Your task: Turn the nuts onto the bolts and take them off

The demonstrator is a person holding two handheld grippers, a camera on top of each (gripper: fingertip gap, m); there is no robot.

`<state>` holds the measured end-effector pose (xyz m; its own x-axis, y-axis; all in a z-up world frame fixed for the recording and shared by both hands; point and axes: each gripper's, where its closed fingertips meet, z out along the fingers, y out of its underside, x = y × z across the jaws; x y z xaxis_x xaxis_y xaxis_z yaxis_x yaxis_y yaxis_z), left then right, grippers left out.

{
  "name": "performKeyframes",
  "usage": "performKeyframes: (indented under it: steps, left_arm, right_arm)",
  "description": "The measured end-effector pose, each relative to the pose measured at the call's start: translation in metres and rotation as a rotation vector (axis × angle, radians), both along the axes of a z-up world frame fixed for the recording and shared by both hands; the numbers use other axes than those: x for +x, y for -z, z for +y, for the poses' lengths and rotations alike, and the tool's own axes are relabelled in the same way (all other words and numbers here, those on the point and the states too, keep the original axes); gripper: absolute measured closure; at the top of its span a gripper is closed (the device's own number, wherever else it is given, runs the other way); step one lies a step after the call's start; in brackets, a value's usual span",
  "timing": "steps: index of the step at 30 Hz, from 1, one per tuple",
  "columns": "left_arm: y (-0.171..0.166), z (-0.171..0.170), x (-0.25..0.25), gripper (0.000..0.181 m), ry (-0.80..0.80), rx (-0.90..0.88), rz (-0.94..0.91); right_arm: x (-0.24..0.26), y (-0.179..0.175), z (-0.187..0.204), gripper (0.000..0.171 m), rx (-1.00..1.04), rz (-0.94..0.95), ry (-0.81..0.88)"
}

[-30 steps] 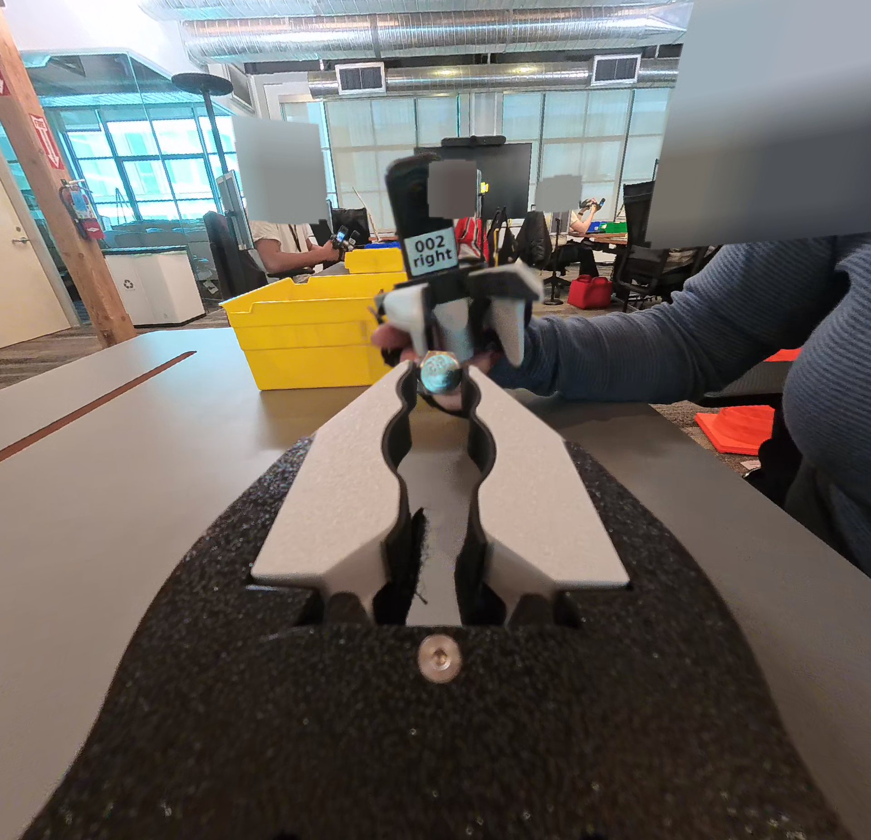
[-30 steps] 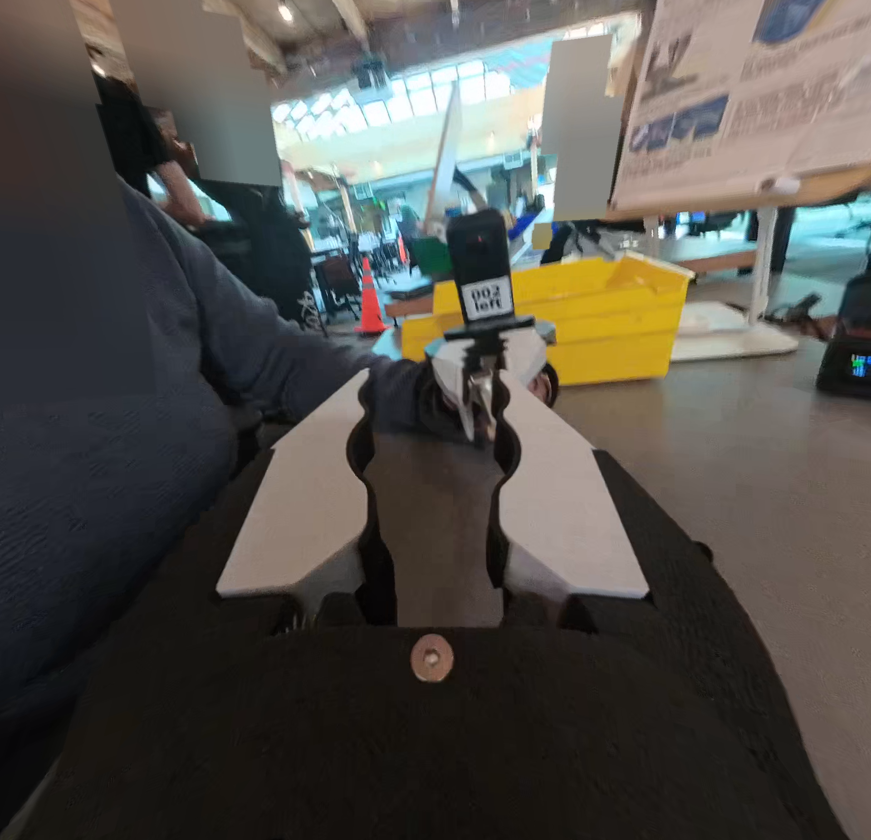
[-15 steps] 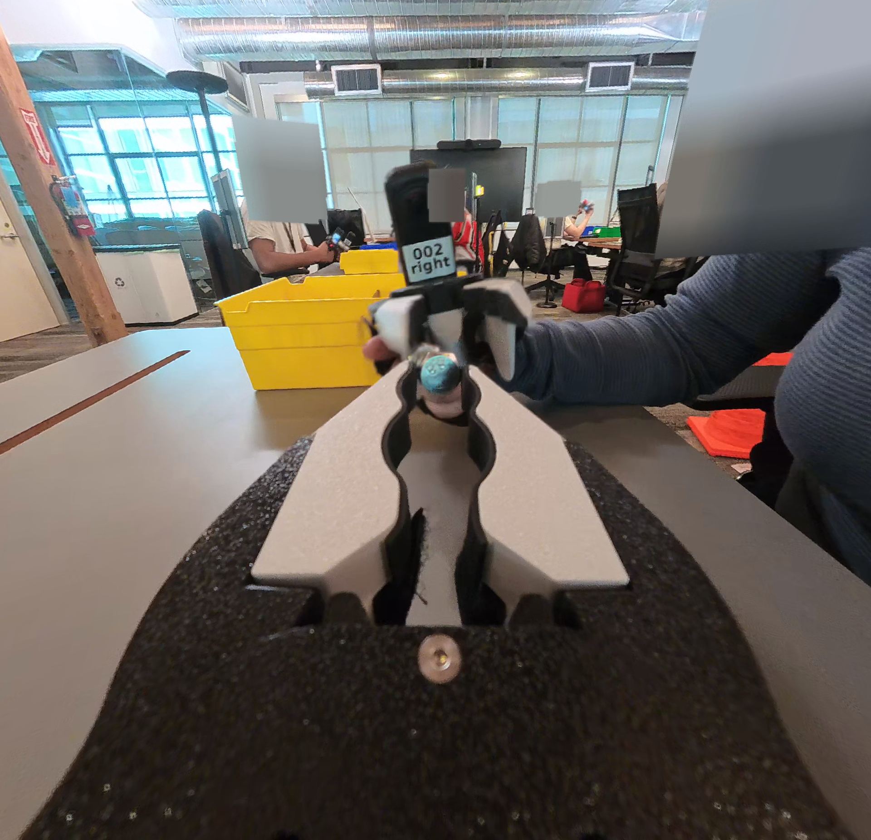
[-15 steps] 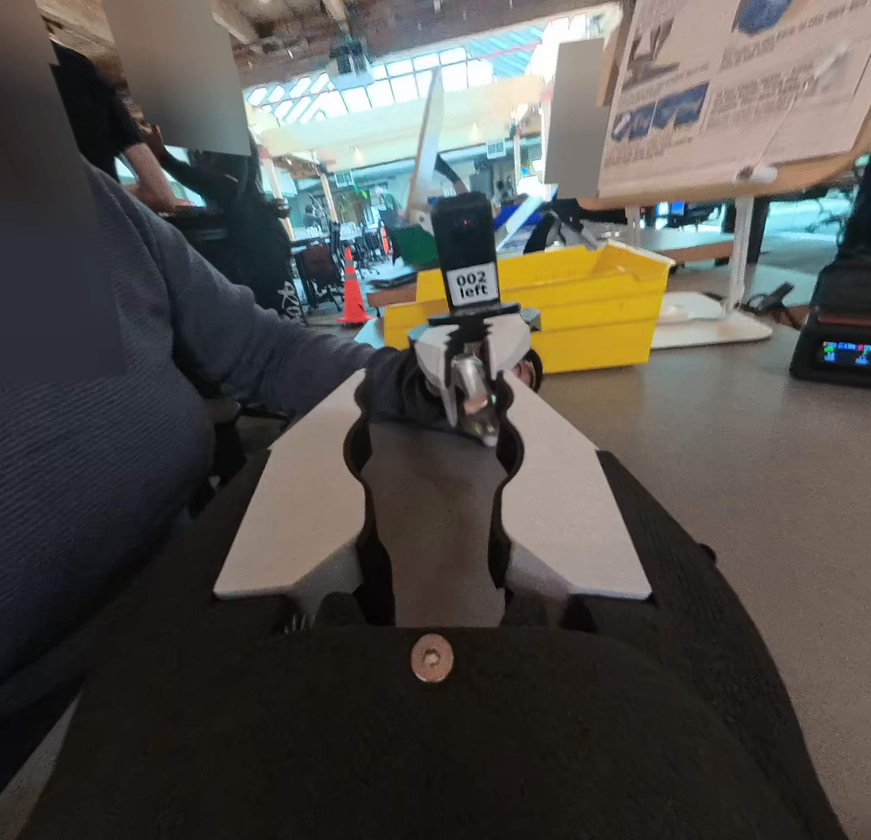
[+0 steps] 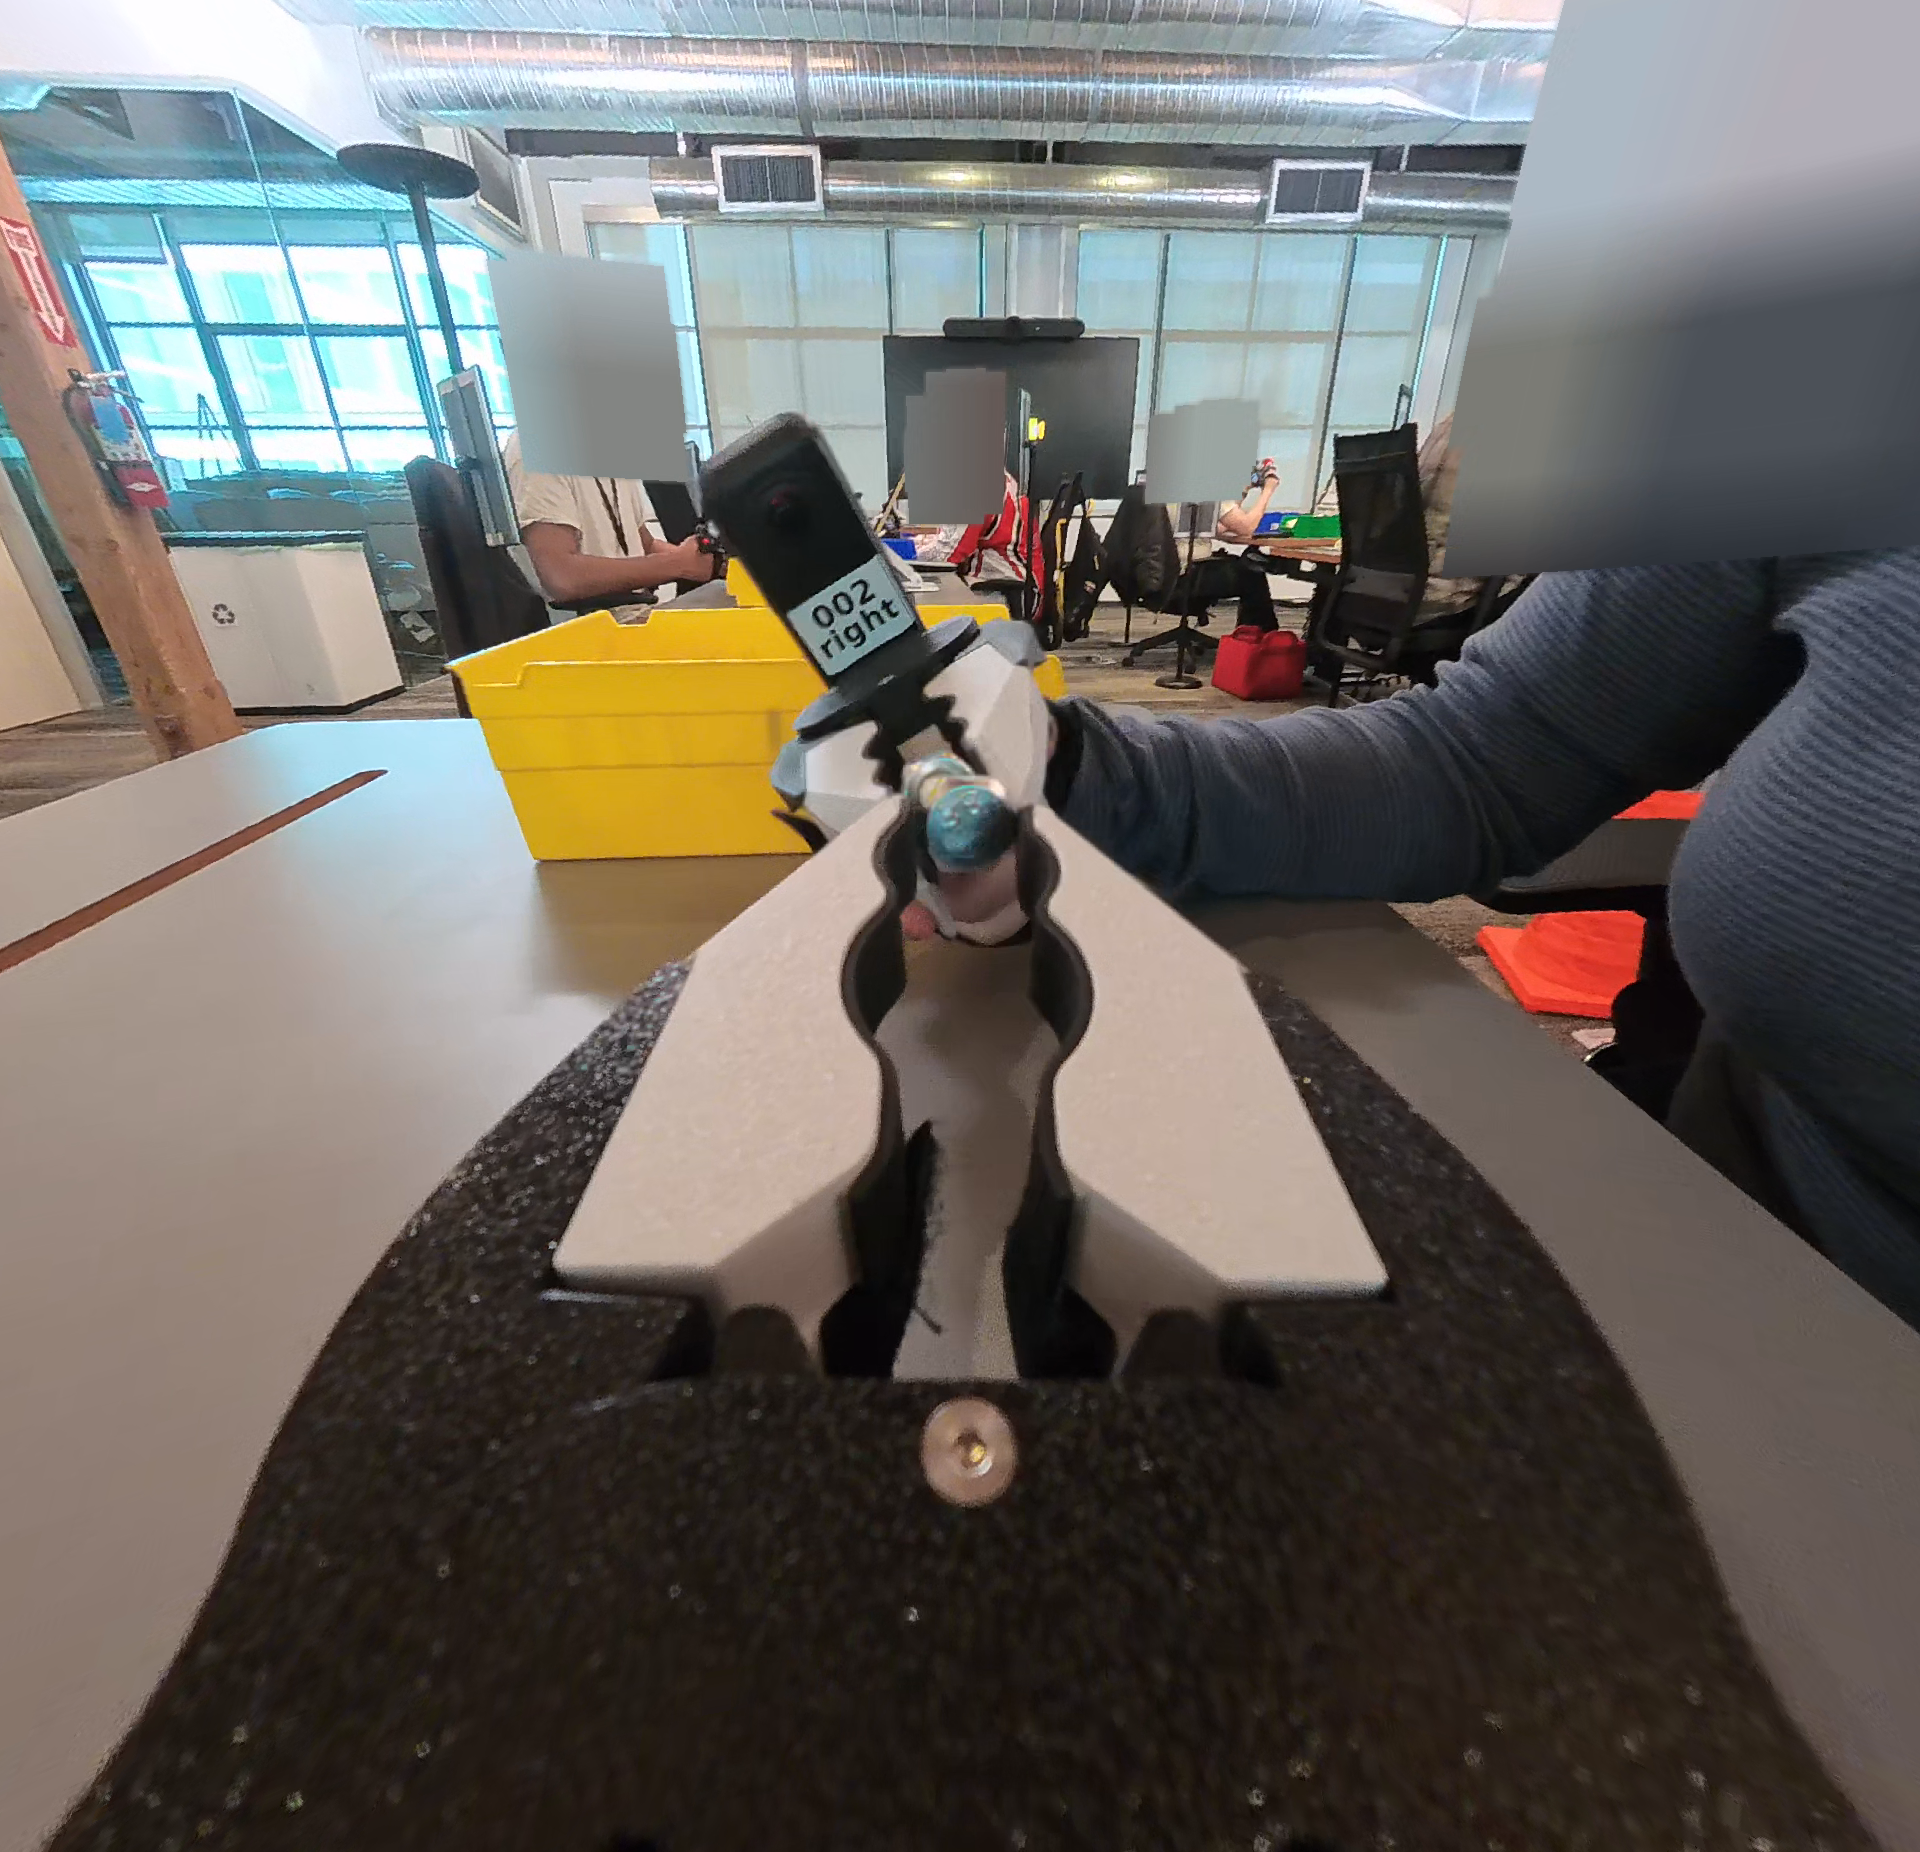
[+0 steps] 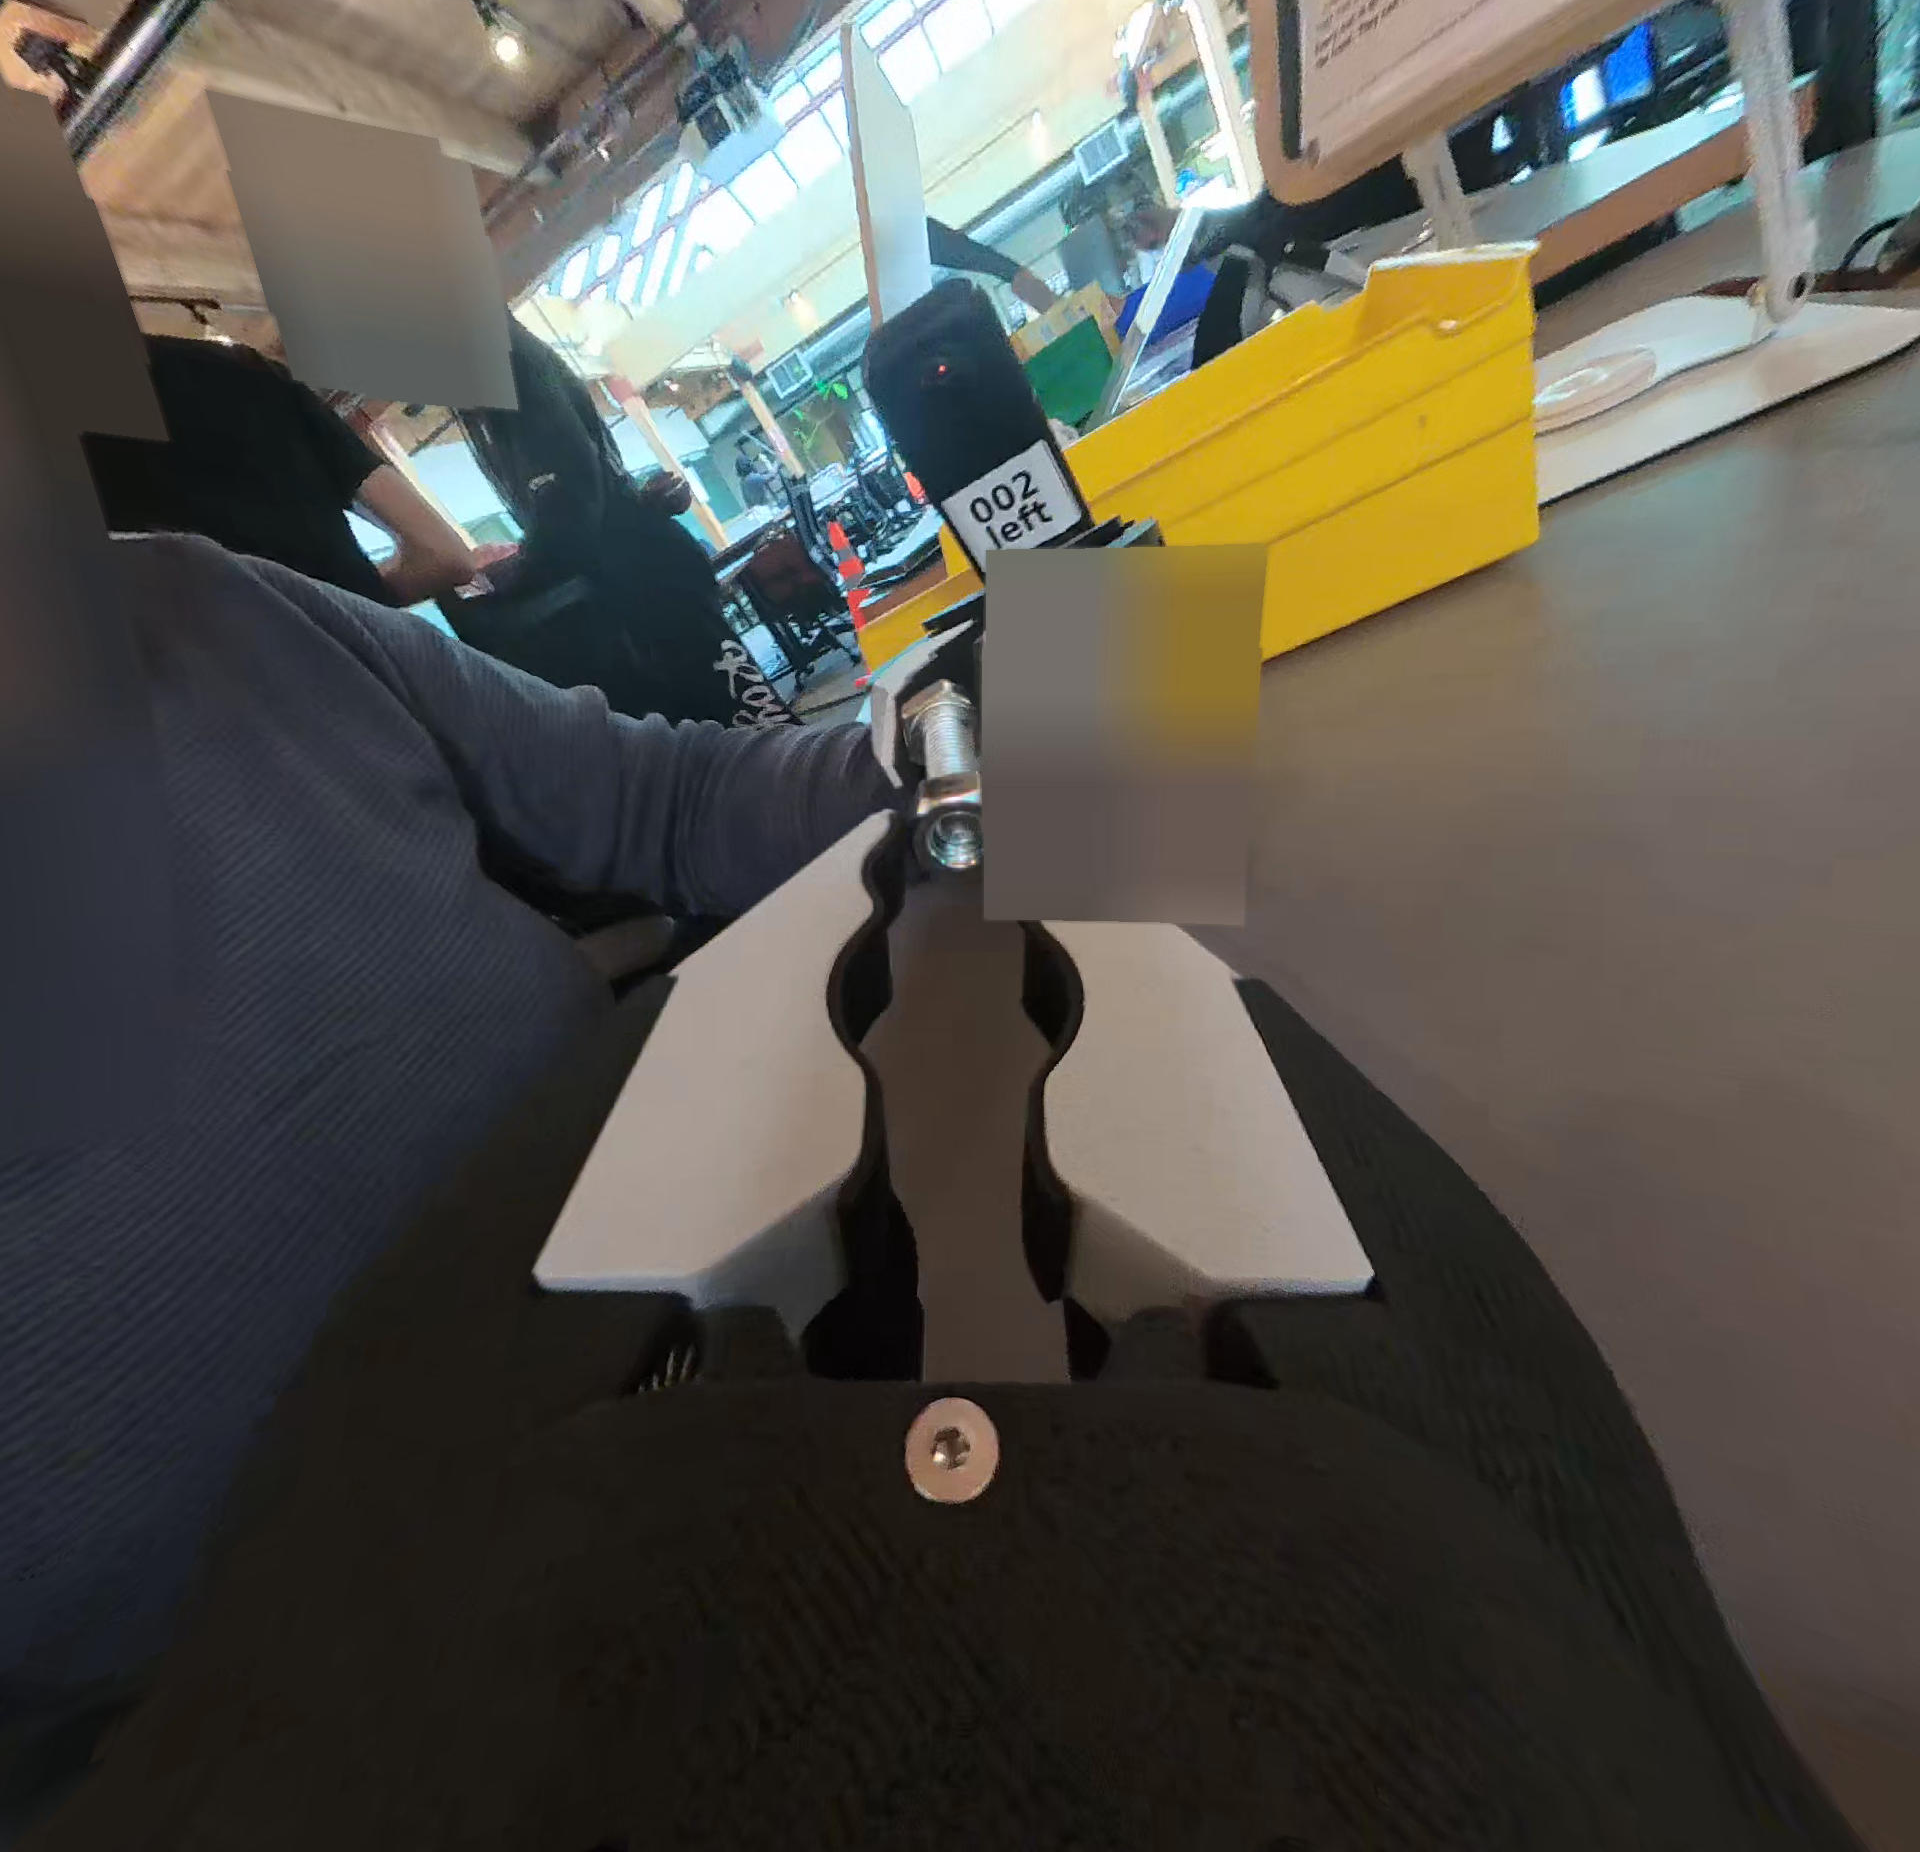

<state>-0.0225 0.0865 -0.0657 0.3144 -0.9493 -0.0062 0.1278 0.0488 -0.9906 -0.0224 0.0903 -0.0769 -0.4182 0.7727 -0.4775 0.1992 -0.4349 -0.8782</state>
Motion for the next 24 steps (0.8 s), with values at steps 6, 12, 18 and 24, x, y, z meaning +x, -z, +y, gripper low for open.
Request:
performKeyframes:
  steps: [6,12,18,24]
  left_arm:
    - [0.008,0.008,0.000,0.165,-0.058,-0.042,0.050]
    - [0.033,0.038,-0.011,0.125,-0.469,0.153,0.412]
    - [0.066,0.044,-0.004,0.126,-0.575,0.261,0.736]
    - [0.071,0.045,-0.003,0.152,-0.565,0.185,0.711]
  right_arm:
    - [0.001,0.007,0.010,0.154,0.264,-0.016,0.115]
    - [0.000,0.036,0.030,0.154,0.378,-0.184,0.210]
    - [-0.006,0.045,0.033,0.154,0.484,-0.223,0.252]
    - [-0.008,0.044,0.029,0.154,0.594,-0.217,0.258]
